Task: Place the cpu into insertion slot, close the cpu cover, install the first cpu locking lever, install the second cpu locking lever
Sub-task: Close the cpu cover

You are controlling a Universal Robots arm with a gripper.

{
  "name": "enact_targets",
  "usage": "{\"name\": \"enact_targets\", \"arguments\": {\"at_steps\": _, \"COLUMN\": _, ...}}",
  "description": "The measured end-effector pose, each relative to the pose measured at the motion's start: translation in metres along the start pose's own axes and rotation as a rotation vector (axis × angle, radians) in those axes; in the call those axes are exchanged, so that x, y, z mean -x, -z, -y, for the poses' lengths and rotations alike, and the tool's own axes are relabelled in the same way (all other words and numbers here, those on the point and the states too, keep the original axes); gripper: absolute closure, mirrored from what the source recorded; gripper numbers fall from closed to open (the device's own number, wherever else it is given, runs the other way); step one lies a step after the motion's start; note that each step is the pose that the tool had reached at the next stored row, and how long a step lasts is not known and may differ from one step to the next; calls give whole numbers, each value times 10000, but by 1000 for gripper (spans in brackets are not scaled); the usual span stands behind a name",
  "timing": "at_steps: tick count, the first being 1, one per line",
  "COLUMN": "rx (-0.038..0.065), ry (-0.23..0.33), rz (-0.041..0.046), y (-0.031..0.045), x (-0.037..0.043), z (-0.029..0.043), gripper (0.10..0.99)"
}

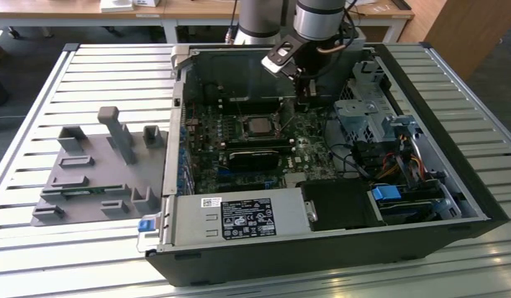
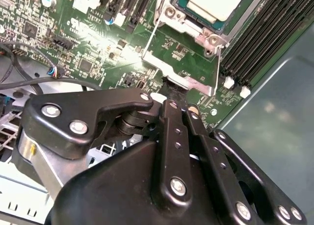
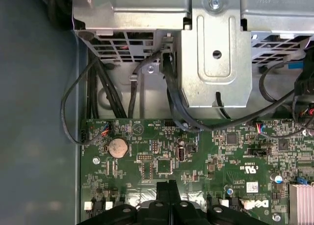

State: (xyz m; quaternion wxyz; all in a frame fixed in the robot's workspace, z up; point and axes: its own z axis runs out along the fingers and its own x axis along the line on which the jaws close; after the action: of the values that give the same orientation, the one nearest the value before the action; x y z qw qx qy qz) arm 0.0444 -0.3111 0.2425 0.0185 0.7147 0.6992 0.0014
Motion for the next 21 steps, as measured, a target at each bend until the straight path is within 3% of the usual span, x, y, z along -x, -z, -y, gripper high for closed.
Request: {"name": "enact_targets", "arguments": {"at_steps": 21, "rx": 0, "ry": 0, "rz": 0, "y": -21, "x": 1, "z": 251, "gripper": 980}}
